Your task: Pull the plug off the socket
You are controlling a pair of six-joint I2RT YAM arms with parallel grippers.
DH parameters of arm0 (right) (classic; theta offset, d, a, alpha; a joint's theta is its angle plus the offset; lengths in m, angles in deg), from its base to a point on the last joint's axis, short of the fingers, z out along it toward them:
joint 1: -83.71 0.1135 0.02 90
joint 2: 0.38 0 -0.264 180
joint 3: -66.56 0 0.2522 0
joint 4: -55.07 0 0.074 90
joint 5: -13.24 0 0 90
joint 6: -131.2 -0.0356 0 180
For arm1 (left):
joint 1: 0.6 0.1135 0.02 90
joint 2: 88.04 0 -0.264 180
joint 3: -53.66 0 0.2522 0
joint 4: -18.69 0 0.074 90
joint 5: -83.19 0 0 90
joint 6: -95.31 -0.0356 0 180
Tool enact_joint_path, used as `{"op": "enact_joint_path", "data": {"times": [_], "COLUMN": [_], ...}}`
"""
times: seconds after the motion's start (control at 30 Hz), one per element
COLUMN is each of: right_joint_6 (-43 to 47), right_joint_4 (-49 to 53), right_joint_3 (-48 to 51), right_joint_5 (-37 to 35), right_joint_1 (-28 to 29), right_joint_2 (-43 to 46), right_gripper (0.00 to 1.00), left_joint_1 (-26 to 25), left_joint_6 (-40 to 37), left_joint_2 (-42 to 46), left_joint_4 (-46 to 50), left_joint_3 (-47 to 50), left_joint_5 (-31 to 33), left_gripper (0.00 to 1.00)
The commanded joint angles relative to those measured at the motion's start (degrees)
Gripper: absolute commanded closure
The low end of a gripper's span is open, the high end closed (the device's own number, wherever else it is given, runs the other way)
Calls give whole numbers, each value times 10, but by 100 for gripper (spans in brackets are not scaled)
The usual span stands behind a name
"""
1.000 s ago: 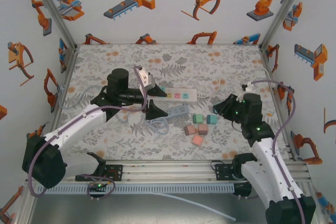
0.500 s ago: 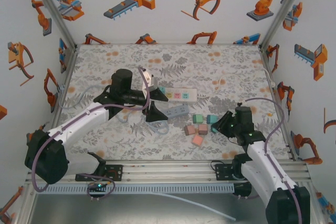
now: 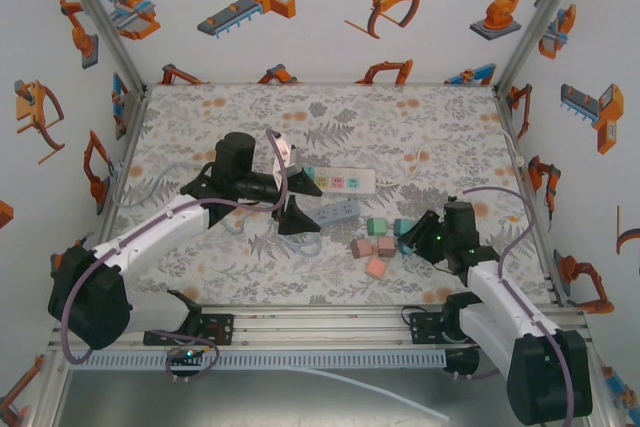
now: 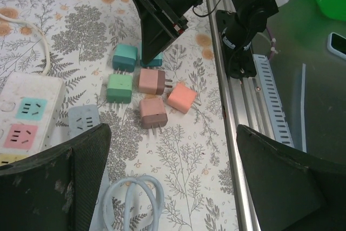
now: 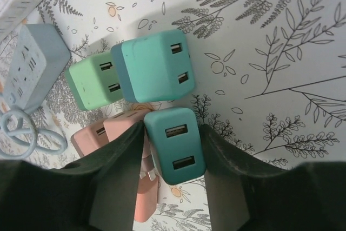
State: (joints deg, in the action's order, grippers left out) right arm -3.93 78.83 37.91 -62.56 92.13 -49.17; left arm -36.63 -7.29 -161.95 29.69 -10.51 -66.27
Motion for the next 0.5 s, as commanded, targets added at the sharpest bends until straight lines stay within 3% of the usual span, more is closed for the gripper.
{"op": "enact_joint_path", "data": {"times": [0.0,0.27,0.47], "right_joint_6": [-1,28,50], "right_joint_4": [16,91,87], "right_joint_3": [-4,-53,-105], "right_joint_5": [-22,-52,-55], "right_joint_1": [-2,-2,-1], "right_joint_2": [3,33,58], "right_gripper": [51,43,37], "left_joint_1": [-4,-5,-5], "left_joint_6": [-24,-35,-37], "left_joint_2": [-4,-3,-2], "left_joint_4": [12,25,28], "left_joint_3": [-17,-21,-21], "left_joint_5": [-19,-17,-2], "left_gripper": [10,10,10]}}
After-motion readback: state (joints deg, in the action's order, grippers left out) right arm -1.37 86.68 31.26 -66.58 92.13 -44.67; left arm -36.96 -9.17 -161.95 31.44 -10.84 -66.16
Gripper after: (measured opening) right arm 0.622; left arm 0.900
